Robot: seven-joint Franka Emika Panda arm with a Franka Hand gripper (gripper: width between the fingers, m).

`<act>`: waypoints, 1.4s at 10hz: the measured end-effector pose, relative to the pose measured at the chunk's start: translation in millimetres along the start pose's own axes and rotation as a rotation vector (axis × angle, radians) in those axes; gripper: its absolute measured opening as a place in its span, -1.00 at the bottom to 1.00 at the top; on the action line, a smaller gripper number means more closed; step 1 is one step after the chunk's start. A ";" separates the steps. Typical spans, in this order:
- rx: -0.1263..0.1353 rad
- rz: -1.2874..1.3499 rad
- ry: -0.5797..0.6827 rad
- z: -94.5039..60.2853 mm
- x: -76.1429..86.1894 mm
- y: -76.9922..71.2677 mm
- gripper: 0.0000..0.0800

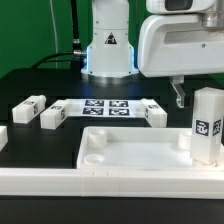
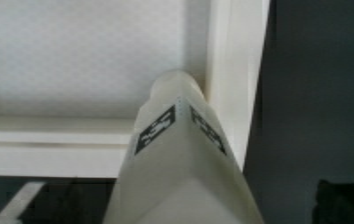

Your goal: Assemble desk

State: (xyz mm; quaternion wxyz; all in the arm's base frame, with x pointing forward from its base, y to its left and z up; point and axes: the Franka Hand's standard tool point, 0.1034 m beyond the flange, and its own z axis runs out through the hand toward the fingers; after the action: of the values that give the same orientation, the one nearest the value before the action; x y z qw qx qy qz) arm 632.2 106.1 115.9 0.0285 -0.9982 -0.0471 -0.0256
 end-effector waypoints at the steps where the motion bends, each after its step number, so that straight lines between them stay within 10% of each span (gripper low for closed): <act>1: -0.005 -0.062 0.000 0.1 -0.1 -0.5 0.62; 8: -0.022 -0.484 -0.002 -0.3 1.3 0.2 0.62; 10: -0.022 -0.478 -0.003 0.2 1.0 0.6 -0.11; 14: -0.021 -0.449 -0.003 0.2 1.0 0.9 -0.28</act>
Offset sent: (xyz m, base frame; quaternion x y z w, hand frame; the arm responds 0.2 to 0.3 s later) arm 0.0000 0.0005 -0.0003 -0.0315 0.0145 -0.2145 0.9761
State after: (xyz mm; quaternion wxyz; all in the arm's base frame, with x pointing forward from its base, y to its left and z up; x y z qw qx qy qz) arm 633.3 105.4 115.7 0.0116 -0.9628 -0.2681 -0.0305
